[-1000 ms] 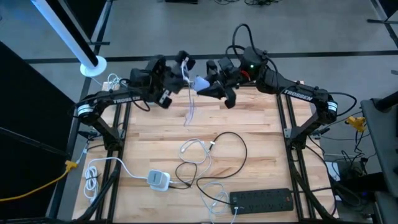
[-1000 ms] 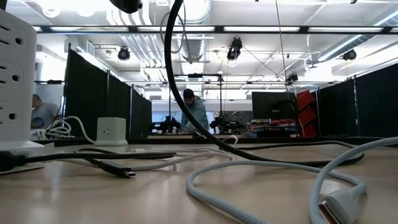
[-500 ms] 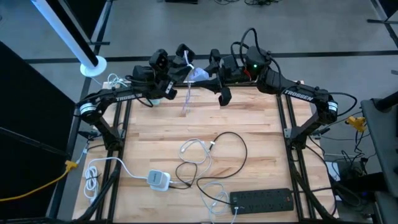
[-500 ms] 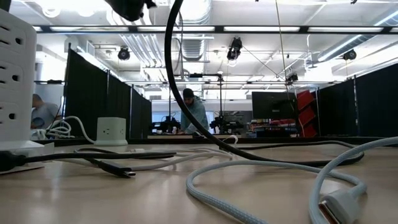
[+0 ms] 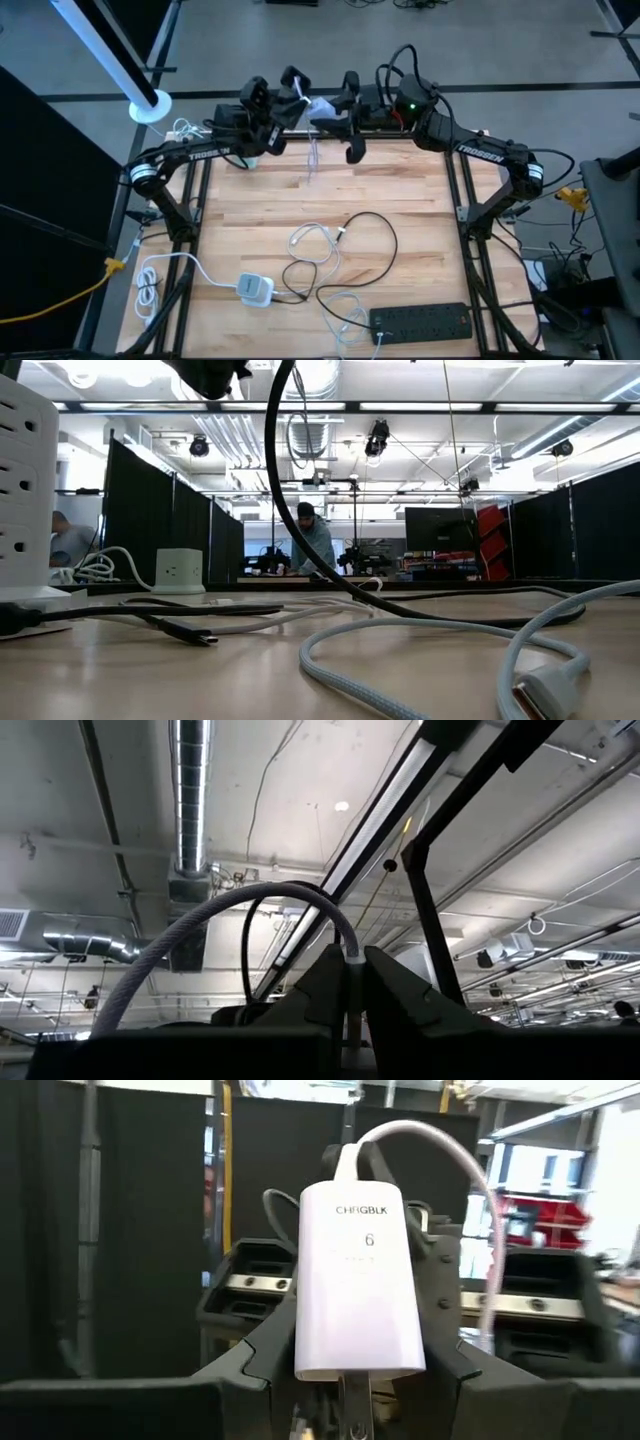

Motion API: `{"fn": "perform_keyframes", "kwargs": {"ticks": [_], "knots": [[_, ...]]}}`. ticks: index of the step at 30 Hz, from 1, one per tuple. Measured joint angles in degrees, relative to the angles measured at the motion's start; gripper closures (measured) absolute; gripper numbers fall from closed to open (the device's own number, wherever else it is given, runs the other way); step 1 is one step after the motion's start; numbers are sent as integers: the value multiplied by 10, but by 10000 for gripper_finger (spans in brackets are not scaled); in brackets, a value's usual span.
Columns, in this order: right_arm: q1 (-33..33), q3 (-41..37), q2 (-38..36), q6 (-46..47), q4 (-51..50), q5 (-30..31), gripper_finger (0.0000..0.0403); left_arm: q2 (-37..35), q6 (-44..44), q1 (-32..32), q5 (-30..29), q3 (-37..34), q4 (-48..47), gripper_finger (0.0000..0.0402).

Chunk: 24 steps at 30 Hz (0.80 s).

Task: Insert USB
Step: Insert the purple charger cable into the purple charger adapter

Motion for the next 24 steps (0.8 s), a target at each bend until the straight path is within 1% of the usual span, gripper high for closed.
{"fn": "perform_keyframes", "kwargs": {"ticks": [7, 12, 15, 22, 24], "knots": [[-1, 0, -13, 0, 8, 17, 288, -1, -4, 13, 9, -1, 4, 384], [-1, 0, -13, 7, 10, 18, 288, -1, -8, 23, 12, -1, 4, 384], [0, 0, -13, 6, 11, 33, 288, -1, -17, 35, 12, -2, 9, 384], [1, 2, -9, 20, 13, 47, 288, 2, -29, 50, 18, -5, 11, 384], [3, 2, -7, 18, 0, 66, 288, 1, -29, 53, 15, -4, 14, 384]]}}
